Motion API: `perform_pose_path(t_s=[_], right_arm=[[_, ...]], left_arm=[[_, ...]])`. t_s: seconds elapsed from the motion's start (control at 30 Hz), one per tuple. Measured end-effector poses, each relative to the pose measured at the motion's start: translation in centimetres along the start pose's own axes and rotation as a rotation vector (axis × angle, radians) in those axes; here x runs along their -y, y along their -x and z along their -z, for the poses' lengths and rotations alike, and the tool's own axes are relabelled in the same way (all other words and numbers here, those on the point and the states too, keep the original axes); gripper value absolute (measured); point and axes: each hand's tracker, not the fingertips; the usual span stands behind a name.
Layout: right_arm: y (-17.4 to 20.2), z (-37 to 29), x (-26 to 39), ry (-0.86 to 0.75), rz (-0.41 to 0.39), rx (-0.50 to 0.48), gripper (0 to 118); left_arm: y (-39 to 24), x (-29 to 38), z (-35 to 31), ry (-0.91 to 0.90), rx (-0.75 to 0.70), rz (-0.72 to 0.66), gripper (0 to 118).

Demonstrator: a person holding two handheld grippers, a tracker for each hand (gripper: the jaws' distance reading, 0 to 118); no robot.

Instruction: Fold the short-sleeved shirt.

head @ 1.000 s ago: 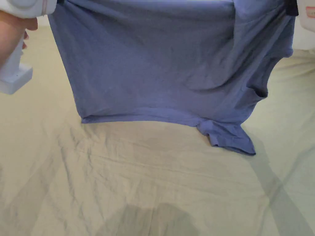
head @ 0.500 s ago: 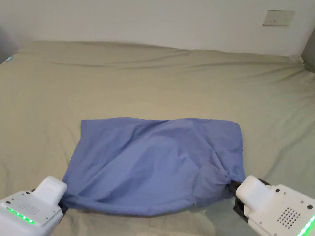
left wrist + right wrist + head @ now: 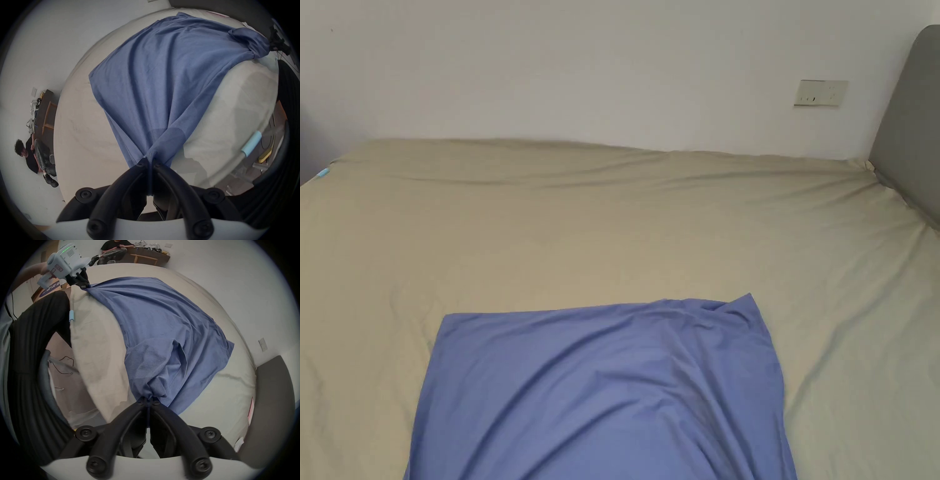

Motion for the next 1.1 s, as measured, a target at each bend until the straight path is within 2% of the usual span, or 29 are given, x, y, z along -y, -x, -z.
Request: perform_pose_path(t_s=[0.1,0.2,0.3,0.33,0.37,0.4,0.43,0.47,0.57,0.6,0.63,0.83,0.87,0.93,0.97,1.0,1.07,1.1], right_arm=[[0.8,-1.2,-0.4,0.018,0.039,-0.051,4],[1.0,-1.3,-0.1,0.075,0.048,-0.118,4],[1.6,-0.6,-0.2,0.079,0.035,-0.103,6],[1.5,-0.4,-0.3,0.076,0.042,-0.097,12],[1.2,-0.5,-0.5,0.068,0.057,-0.104,32],[0.7,-0.8,-0.7,0.061,0.071,-0.108,73],[0.2,-1.2,-0.9,0.043,0.092,-0.107,89],[-0.6,-1.9,-1.2,0.03,0.109,-0.104,90],[-3.0,-5.0,-3.0,-0.093,0.209,-0.089,90],[-3.9,-6.2,-3.8,-0.141,0.241,-0.062,90],[-5.4,-7.4,-4.5,-0.198,0.275,-0.033,90],[-9.1,-13.9,-11.8,-0.529,0.517,0.336,90],[-9.2,-14.6,-13.0,-0.555,0.533,0.375,90],[-9.2,-15.7,-15.0,-0.615,0.563,0.441,84],[-9.0,-16.2,-15.9,-0.64,0.575,0.477,76],[-8.7,-16.5,-16.7,-0.663,0.588,0.497,56],[-8.3,-16.6,-18.0,-0.694,0.611,0.523,12],[-8.1,-16.6,-18.5,-0.7,0.613,0.556,5]], left_arm=[[0.5,0.4,-0.6,0.008,-0.009,0.007,2],[1.2,0.6,-0.6,0.017,0.028,-0.058,2],[1.2,0.5,0.4,0.025,0.035,-0.056,2],[1.1,0.2,0.4,0.022,0.036,-0.059,2],[1.2,-0.1,0.3,0.019,0.047,-0.069,2],[1.4,-0.4,0.0,-0.004,0.063,-0.097,7],[1.8,-0.8,-0.4,-0.034,0.081,-0.13,22],[2.2,-1.5,-0.9,-0.061,0.094,-0.161,54],[4.4,-3.7,-3.4,-0.188,0.108,-0.29,83],[5.1,-4.6,-4.4,-0.248,0.106,-0.33,104],[5.8,-5.6,-5.8,-0.312,0.103,-0.37,107],[9.4,-11.8,-14.7,-0.729,-0.035,-0.594,105],[9.4,-12.7,-16.2,-0.785,-0.068,-0.613,102],[9.4,-14.2,-18.8,-0.873,-0.158,-0.641,85],[9.3,-14.8,-19.7,-0.908,-0.202,-0.653,74],[9.1,-15.3,-20.5,-0.936,-0.246,-0.659,58],[8.8,-16.1,-21.7,-0.967,-0.263,-0.673,38],[8.5,-16.4,-22.1,-0.979,-0.263,-0.679,26]])
